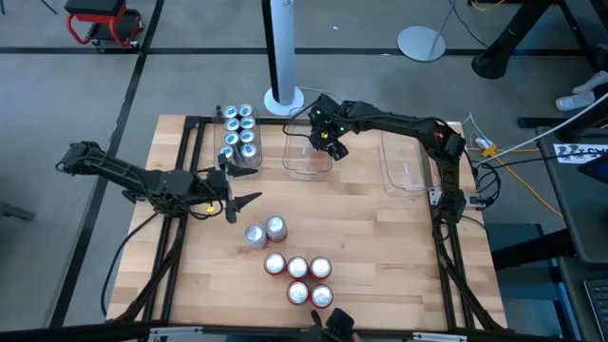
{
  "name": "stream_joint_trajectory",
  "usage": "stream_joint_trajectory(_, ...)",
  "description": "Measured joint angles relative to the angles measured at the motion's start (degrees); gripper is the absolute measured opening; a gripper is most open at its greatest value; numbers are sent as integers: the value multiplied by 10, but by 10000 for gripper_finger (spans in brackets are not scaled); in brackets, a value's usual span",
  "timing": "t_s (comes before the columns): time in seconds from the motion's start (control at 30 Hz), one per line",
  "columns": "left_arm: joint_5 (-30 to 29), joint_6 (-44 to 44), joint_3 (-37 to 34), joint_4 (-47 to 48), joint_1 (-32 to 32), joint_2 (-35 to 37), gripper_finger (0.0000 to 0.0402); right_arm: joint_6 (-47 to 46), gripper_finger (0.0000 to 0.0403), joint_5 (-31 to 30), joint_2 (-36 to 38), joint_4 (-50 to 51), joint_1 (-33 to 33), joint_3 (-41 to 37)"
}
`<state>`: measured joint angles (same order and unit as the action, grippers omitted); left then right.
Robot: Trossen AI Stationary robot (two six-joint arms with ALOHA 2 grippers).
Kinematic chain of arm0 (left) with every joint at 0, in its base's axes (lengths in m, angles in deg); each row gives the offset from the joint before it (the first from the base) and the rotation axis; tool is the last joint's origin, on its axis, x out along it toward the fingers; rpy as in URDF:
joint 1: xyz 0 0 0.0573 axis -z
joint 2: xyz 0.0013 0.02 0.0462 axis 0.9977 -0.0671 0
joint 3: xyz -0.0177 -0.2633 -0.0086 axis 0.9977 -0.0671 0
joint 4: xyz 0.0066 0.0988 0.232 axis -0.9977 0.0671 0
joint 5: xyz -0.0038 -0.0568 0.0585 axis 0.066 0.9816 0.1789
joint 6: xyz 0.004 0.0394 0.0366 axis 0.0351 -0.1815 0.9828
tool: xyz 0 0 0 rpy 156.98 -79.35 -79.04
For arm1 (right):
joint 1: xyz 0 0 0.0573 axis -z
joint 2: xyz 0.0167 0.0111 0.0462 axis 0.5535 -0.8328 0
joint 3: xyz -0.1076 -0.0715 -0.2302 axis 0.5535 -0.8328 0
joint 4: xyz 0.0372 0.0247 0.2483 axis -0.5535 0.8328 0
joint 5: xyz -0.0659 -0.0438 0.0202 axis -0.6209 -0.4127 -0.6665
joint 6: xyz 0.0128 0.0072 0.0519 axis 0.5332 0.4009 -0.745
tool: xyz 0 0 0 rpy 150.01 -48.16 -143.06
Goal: Sort soda cans
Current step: Put the orange-white soda can into the middle transparent bin, then put the pink-white soda can into the middle transparent bin
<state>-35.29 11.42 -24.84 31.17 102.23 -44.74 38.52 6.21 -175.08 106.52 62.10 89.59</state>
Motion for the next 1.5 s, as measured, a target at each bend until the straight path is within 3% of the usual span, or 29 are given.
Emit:
stream_joint_trajectory(0.53,0,0,0,0,0,0,301,4,364,-9,16,10,0,2)
stream_joint_trajectory(0.83,0,0,0,0,0,0,301,3,364,-35,53,76,-21,60)
stream_joint_trajectory(1.5,0,0,0,0,0,0,301,30,364,-27,43,35,-303,85)
